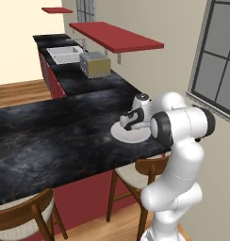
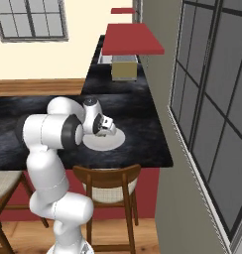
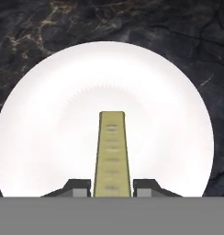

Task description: Retrieve the butter from the fridge and place it on a plate on the dining table. Then retrieve the butter knife by the fridge and place it near the plate.

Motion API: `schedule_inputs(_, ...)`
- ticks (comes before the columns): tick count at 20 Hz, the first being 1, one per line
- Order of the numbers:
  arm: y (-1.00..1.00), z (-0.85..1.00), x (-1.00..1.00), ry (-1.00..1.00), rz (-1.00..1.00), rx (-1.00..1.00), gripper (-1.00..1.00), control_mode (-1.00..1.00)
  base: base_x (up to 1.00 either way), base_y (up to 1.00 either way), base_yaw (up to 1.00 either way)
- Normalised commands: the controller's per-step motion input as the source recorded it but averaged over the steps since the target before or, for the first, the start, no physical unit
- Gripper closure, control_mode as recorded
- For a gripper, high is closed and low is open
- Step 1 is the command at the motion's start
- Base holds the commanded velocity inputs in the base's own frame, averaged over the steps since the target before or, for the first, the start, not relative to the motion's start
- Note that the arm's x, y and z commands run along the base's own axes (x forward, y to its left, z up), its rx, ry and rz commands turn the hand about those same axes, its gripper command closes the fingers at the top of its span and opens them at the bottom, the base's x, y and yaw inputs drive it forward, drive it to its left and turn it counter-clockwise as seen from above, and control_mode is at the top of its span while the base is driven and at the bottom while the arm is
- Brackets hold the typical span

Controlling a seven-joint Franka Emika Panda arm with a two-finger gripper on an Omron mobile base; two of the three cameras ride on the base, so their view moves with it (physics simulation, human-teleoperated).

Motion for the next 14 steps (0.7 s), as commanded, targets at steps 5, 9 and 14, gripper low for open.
schedule_inputs(5,0.0,-0.11,0.14,0.05,0.0,0.0,1.0,-1.0,0.0,0.0,0.0)
schedule_inputs(9,0.0,-0.19,0.14,0.0,0.0,0.0,1.0,-1.0,0.0,0.0,0.0)
schedule_inputs(14,0.0,-0.23,0.13,0.0,0.0,0.0,1.0,-1.0,0.0,0.0,0.0)
